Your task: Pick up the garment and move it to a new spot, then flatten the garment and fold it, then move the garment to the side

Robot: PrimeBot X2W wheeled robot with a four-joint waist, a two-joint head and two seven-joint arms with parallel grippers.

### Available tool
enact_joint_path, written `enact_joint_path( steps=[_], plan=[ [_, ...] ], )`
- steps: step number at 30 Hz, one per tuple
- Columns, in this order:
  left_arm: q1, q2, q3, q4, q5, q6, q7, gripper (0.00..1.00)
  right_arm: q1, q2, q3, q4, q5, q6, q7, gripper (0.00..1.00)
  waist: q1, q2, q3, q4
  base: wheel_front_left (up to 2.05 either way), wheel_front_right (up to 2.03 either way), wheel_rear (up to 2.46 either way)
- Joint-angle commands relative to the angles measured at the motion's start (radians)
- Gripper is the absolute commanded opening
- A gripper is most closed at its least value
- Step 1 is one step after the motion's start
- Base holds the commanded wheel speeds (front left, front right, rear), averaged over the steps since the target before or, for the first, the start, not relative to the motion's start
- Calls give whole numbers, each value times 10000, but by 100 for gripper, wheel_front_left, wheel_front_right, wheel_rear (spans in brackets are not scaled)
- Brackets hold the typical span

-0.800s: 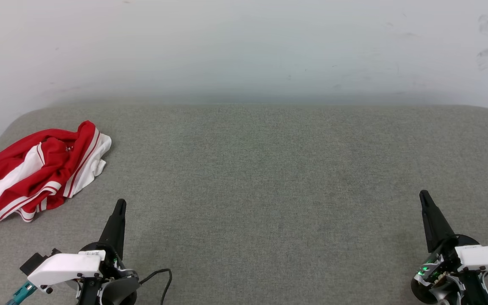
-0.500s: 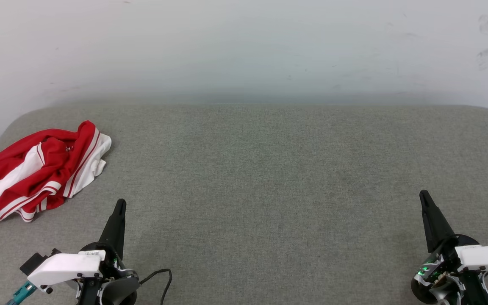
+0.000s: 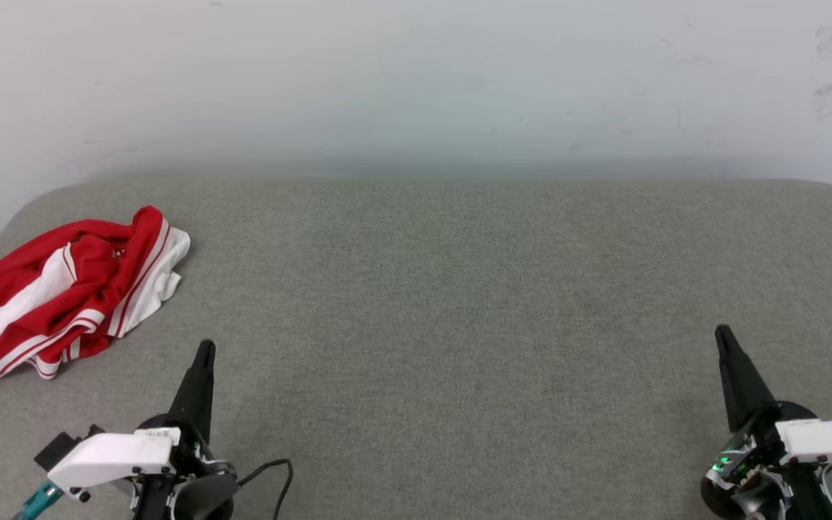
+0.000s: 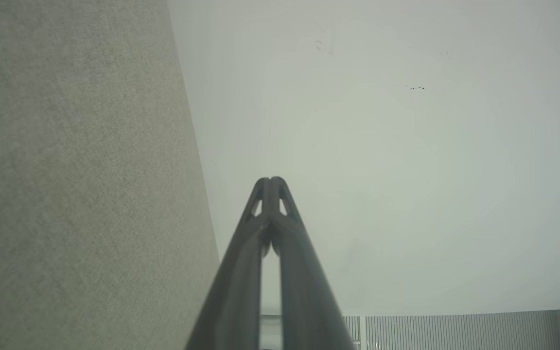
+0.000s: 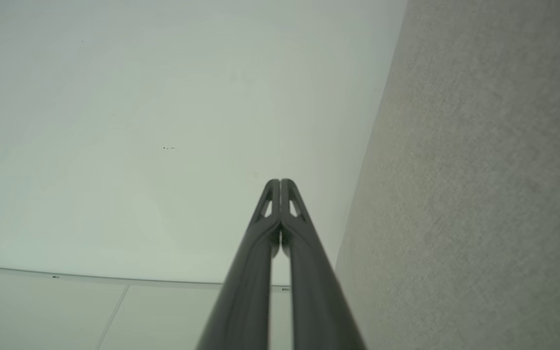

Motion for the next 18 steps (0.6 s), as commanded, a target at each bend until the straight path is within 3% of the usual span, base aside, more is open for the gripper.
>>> enact_joint_path(
  steps=[1,12,17,18],
  plan=[
    [0,0,-1,1,1,0,-4,100,1,0,4,3,-3,0,-4,100,0,0,0,0,0,0,0],
    [214,-17,-36,-78,479,2,-454,100,222,7,83,144,-601,-2,-443,100,0,0,20,8,0,0,0],
    [199,-15,136,-256,1441,20,-692,100,223,7,36,-128,-1600,-2,-683,100,0,0,38,16,0,0,0],
    [161,-14,211,-456,2035,151,-829,100,238,7,31,-372,-2248,-2,-820,100,0,0,50,19,0,0,0]
  ],
)
